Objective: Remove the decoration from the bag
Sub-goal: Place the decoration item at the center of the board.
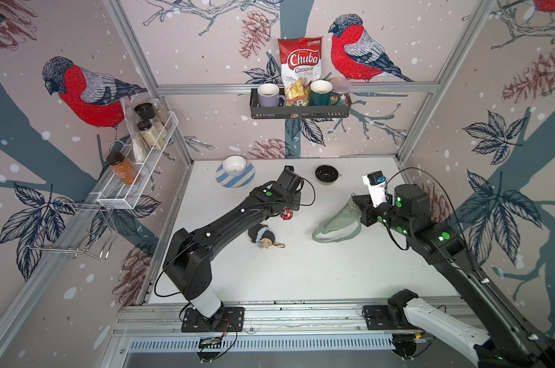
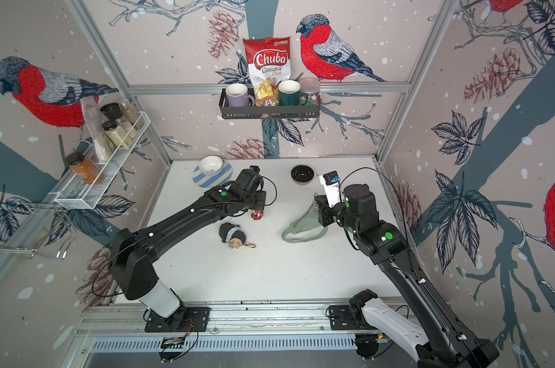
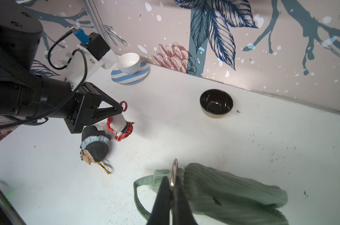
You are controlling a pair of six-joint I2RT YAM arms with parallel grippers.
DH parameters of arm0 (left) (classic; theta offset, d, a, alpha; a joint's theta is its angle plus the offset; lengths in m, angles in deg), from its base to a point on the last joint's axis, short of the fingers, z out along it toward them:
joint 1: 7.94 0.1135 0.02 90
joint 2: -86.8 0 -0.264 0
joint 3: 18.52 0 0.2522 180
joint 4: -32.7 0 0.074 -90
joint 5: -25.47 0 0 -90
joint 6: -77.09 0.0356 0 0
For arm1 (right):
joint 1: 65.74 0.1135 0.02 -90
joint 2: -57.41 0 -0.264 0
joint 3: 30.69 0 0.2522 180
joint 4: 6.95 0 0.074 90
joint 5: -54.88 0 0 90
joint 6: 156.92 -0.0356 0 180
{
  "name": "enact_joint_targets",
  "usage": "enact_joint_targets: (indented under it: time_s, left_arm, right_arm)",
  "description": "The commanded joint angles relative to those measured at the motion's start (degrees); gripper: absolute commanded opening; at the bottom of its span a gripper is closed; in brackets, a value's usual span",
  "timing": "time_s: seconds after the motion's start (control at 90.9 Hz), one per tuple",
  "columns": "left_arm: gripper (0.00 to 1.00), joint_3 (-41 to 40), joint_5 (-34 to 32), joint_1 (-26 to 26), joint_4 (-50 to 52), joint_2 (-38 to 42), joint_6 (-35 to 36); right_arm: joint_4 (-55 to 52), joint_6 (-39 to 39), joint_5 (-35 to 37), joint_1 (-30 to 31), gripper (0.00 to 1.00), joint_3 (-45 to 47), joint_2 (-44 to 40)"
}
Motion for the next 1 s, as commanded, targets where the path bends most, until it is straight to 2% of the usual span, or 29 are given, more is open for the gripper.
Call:
enact_joint_targets:
  time_s: [0.0, 0.143, 0.396, 0.759, 0.825, 0.902, 0.99]
  left_arm:
    - [0.00, 1.07, 2.22, 0.28, 2.19, -1.62, -1.16]
    - [0.00, -1.46, 4.34, 0.50, 2.12, -1.98, -3.29]
    - [0.00, -1.07, 9.39, 3.10, 3.66, -7.30, -4.99]
    - [0.00, 5.14, 16.66, 4.58, 1.15, -17.87, -3.39]
    - [0.22, 5.35, 17.04, 4.63, 0.82, -17.24, -3.19]
    - [0.32, 4.37, 17.27, 4.63, -0.52, -14.37, -2.65]
    - [0.38, 2.54, 18.27, 4.71, -1.45, -9.82, -1.79]
  right_arm:
    - [-4.33, -2.05, -6.19, -1.83, 0.00, -1.11, 0.98]
    - [-5.13, -4.00, -9.67, -3.51, 0.00, -0.97, 1.04]
    - [0.07, -10.39, -23.88, -7.61, 0.00, -2.78, 7.83]
    - [2.39, -11.58, -16.10, -8.19, 0.00, -2.63, 15.22]
    - [3.69, -12.15, -15.15, -8.13, 0.00, -2.19, 16.39]
    - [4.48, -12.71, -13.61, -8.06, 0.00, -2.66, 18.06]
    - [4.50, -13.56, -13.13, -7.78, 0.00, -4.27, 21.14]
